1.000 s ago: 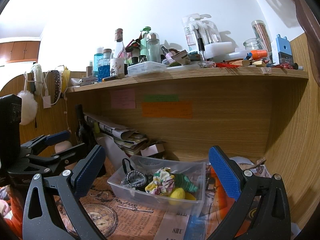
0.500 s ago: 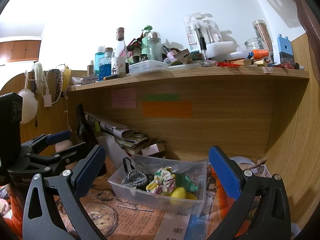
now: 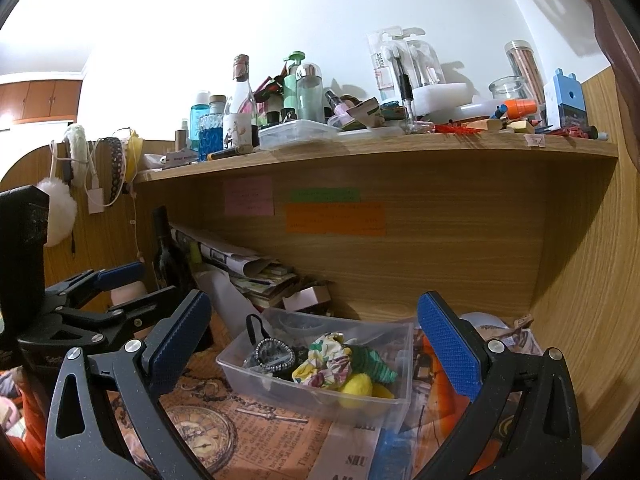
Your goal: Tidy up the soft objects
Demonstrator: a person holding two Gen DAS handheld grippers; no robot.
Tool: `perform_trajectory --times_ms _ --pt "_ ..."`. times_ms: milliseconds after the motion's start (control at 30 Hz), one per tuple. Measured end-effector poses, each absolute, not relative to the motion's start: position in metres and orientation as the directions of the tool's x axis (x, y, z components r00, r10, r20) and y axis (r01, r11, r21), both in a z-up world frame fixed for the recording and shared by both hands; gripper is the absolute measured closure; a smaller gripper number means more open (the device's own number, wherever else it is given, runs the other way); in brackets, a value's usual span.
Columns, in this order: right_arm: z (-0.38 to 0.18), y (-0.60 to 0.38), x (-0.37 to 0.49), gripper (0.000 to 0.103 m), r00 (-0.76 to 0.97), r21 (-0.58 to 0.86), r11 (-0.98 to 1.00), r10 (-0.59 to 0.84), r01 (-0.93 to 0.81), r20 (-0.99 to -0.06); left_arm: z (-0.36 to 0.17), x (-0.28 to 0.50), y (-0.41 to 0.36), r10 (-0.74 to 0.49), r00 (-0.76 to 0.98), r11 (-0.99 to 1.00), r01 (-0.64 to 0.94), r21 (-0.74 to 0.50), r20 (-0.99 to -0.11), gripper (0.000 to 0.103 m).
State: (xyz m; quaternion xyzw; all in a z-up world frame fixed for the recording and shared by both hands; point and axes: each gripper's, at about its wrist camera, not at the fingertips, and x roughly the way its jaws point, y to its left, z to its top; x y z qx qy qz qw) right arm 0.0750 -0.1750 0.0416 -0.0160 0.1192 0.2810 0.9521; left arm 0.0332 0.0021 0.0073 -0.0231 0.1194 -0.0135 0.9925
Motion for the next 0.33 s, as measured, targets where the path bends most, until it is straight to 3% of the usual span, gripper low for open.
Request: perform_trajectory --times_ms 333 --pt "0.0370 -0.1727 0.0772 0.000 0.813 0.038 0.843 0.528 -0.537 -0.244 0.0051 0.0345 0.0016 -0.029 0.970 0.998 0.015 -0.058 -0.243 0.000"
